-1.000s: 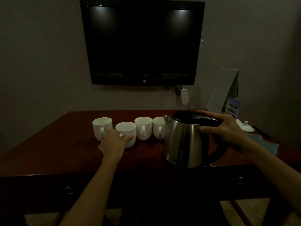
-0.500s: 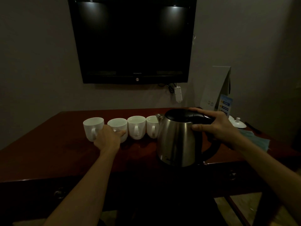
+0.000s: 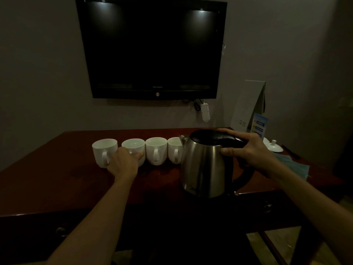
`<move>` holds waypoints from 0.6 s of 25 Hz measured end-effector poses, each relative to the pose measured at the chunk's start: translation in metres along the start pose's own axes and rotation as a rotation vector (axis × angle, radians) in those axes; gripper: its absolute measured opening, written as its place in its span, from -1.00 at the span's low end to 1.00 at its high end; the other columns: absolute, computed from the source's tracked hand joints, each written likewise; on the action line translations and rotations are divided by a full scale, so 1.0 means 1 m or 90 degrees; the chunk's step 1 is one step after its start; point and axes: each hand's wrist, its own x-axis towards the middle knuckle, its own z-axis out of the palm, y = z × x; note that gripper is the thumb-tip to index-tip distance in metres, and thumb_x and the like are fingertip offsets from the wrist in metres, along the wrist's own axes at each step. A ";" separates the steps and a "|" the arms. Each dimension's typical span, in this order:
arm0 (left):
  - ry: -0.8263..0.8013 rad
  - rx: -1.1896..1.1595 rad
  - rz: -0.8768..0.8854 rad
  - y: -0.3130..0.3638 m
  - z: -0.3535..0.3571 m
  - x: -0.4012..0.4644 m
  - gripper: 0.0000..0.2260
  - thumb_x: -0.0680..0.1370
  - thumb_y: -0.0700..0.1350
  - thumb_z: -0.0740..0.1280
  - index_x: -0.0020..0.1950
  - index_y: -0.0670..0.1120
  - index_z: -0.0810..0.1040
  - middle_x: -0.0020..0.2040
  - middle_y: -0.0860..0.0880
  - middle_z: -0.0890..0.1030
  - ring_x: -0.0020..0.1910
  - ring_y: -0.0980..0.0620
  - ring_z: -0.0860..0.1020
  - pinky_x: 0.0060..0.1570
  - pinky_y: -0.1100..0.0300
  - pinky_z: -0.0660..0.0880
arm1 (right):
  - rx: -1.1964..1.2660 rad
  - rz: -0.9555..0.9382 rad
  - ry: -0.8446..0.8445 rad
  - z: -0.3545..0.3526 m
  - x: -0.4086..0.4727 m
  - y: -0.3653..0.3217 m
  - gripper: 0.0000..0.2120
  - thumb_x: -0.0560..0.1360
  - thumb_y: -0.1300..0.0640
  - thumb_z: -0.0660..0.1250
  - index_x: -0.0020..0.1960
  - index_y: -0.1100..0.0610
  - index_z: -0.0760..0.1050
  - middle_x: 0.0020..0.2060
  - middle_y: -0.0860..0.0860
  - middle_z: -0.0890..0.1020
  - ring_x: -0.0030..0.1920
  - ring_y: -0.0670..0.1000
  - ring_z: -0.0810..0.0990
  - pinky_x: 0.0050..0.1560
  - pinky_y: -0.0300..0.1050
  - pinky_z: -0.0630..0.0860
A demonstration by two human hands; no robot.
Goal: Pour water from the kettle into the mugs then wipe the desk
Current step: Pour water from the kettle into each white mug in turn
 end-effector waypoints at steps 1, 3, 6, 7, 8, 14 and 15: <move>-0.002 -0.007 0.001 -0.001 -0.001 -0.002 -0.50 0.47 0.12 0.50 0.21 -0.23 0.53 0.20 -0.22 0.53 0.17 -0.20 0.51 -0.04 -0.02 0.42 | -0.004 0.000 0.000 0.000 0.000 -0.001 -0.48 0.29 0.13 0.51 0.21 -0.21 0.56 -0.12 -0.08 0.71 -0.31 0.24 0.49 -0.46 -0.04 0.41; 0.000 -0.023 0.010 -0.006 -0.003 -0.004 -0.51 0.47 0.12 0.49 0.20 -0.22 0.53 0.18 -0.21 0.53 0.14 -0.18 0.53 -0.07 -0.01 0.41 | -0.010 -0.008 0.007 0.001 -0.001 -0.002 -0.47 0.28 0.14 0.50 0.21 -0.19 0.55 -0.11 -0.07 0.71 -0.29 0.24 0.53 -0.43 -0.09 0.48; 0.015 -0.052 0.028 -0.014 -0.009 -0.006 -0.56 0.48 0.15 0.48 0.09 -0.19 0.55 0.06 -0.17 0.57 0.07 -0.15 0.56 -0.11 -0.01 0.39 | -0.012 -0.017 0.008 0.000 0.000 -0.001 -0.46 0.31 0.18 0.50 0.25 -0.15 0.54 -0.08 -0.05 0.71 -0.31 0.25 0.53 -0.41 -0.04 0.50; 0.024 -0.067 0.031 -0.016 -0.012 -0.007 -0.57 0.47 0.17 0.47 0.05 -0.18 0.55 0.00 -0.13 0.57 0.05 -0.15 0.57 -0.09 -0.04 0.41 | -0.007 -0.018 0.006 0.000 0.000 0.001 -0.45 0.33 0.20 0.50 0.26 -0.15 0.54 -0.09 -0.03 0.71 -0.36 0.24 0.50 -0.47 -0.04 0.45; 0.036 -0.083 0.035 -0.017 -0.017 -0.009 -0.58 0.48 0.19 0.46 0.03 -0.16 0.55 -0.05 -0.10 0.57 0.04 -0.14 0.58 -0.06 -0.07 0.44 | -0.002 -0.018 0.008 0.000 0.000 0.002 -0.45 0.33 0.20 0.50 0.26 -0.16 0.55 -0.12 -0.01 0.71 -0.40 0.22 0.46 -0.49 -0.06 0.42; 0.179 -0.152 0.074 -0.028 -0.045 -0.012 -0.56 0.62 0.00 0.34 0.46 -0.14 0.44 0.35 -0.19 0.52 0.34 -0.22 0.49 0.21 -0.19 0.43 | 0.005 -0.013 0.006 -0.001 0.000 0.003 -0.48 0.33 0.19 0.51 0.21 -0.22 0.57 -0.15 -0.01 0.71 -0.40 0.20 0.44 -0.47 -0.05 0.40; 0.195 -0.155 0.065 -0.033 -0.047 -0.008 -0.54 0.62 -0.03 0.33 0.50 -0.12 0.39 0.40 -0.19 0.47 0.36 -0.22 0.47 0.23 -0.21 0.42 | 0.008 -0.014 0.007 -0.001 0.000 0.003 -0.48 0.32 0.18 0.51 0.20 -0.23 0.58 -0.14 0.00 0.71 -0.40 0.21 0.44 -0.46 -0.04 0.40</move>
